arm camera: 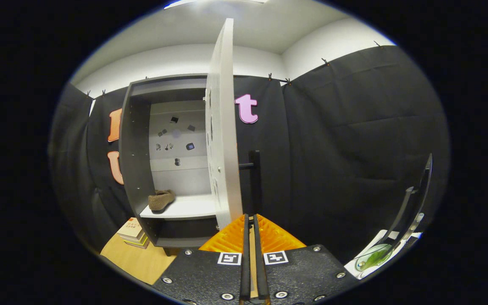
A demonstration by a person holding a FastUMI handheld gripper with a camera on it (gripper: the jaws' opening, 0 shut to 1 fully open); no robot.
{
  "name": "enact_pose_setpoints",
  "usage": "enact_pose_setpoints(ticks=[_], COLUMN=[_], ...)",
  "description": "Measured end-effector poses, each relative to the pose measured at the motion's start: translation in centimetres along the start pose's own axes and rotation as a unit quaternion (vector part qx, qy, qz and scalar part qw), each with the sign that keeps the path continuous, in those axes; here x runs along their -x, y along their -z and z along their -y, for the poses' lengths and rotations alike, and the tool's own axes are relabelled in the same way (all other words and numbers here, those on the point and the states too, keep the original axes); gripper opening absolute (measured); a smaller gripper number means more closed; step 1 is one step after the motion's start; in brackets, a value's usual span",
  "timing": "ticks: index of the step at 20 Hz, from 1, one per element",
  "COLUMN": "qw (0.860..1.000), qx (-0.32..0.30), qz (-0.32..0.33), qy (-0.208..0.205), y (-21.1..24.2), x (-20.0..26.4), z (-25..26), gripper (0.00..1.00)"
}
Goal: Open the shoe cabinet door, grab the shoes and put them into the shoe cabinet, then close the shoe cabinet door.
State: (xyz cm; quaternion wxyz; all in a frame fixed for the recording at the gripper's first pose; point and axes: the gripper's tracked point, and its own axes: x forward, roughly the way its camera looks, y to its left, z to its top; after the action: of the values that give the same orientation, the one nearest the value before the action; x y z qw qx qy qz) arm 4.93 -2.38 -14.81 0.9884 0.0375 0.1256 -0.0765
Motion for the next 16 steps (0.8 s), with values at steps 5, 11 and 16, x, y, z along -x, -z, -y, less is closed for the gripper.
enact_pose_setpoints(ticks=[5,11,16], qw=[0.999,0.996,0.988], qx=[-0.008,0.001,-0.004], qz=[-0.023,-0.065,-0.119], qy=[-0.027,-0.056,-0.095], y=[3.3,9.0,15.1], x=[2.5,3.2,0.4], z=[-7.4,-14.7,-19.1], gripper=[0.07,0.16,0.40])
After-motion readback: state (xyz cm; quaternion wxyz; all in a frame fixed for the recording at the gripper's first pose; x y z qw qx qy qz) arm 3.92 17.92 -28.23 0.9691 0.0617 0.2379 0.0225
